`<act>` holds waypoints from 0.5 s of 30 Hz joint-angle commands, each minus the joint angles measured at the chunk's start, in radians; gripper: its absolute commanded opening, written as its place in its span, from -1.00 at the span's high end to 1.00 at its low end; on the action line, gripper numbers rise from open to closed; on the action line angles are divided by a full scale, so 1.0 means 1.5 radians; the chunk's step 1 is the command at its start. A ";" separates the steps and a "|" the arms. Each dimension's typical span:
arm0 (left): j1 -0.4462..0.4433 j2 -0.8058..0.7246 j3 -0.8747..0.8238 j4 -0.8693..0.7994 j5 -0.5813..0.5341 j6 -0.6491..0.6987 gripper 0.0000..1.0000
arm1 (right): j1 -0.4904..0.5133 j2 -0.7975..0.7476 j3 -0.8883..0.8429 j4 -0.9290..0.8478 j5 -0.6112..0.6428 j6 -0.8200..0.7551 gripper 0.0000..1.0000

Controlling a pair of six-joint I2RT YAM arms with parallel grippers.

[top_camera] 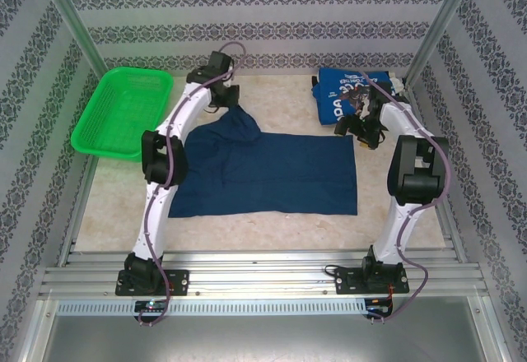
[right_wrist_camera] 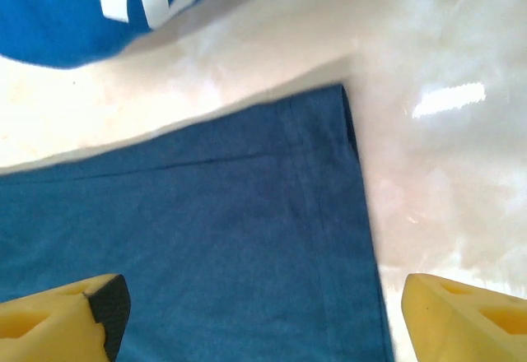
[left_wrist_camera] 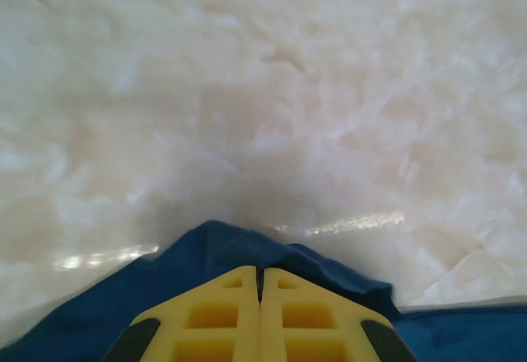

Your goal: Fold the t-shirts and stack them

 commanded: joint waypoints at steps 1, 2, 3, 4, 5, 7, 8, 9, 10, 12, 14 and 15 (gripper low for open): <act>0.018 -0.055 0.017 0.001 -0.032 0.025 1.00 | -0.007 0.032 0.037 -0.016 0.021 -0.004 -0.61; 0.020 -0.061 0.017 -0.001 -0.037 0.025 1.00 | -0.006 0.040 0.045 -0.019 0.027 -0.005 -0.59; 0.024 -0.065 0.018 -0.004 -0.042 0.023 1.00 | -0.005 0.048 0.054 -0.025 0.035 -0.009 -0.54; 0.028 -0.069 0.019 -0.008 -0.049 0.019 1.00 | -0.005 0.060 0.068 -0.036 0.046 -0.012 -0.50; 0.032 -0.073 0.017 -0.011 -0.050 0.015 1.00 | -0.005 0.071 0.084 -0.048 0.053 -0.013 -0.45; 0.038 -0.079 0.014 -0.008 -0.048 0.016 1.00 | -0.004 0.097 0.117 -0.068 0.052 -0.019 -0.35; 0.039 -0.082 0.011 -0.007 -0.053 0.019 1.00 | -0.003 0.107 0.131 -0.074 0.055 -0.020 -0.34; 0.042 -0.082 0.011 -0.006 -0.052 0.019 1.00 | -0.003 0.115 0.141 -0.077 0.057 -0.022 -0.31; 0.046 -0.083 0.012 -0.007 -0.053 0.019 1.00 | -0.002 0.124 0.152 -0.079 0.057 -0.022 -0.30; 0.052 -0.087 0.012 -0.008 -0.057 0.019 1.00 | -0.002 0.143 0.180 -0.090 0.066 -0.031 -0.26; 0.059 -0.090 0.013 -0.010 -0.063 0.022 1.00 | -0.001 0.160 0.208 -0.106 0.066 -0.041 -0.21; 0.063 -0.092 0.013 -0.012 -0.066 0.023 1.00 | 0.001 0.167 0.217 -0.113 0.068 -0.049 -0.19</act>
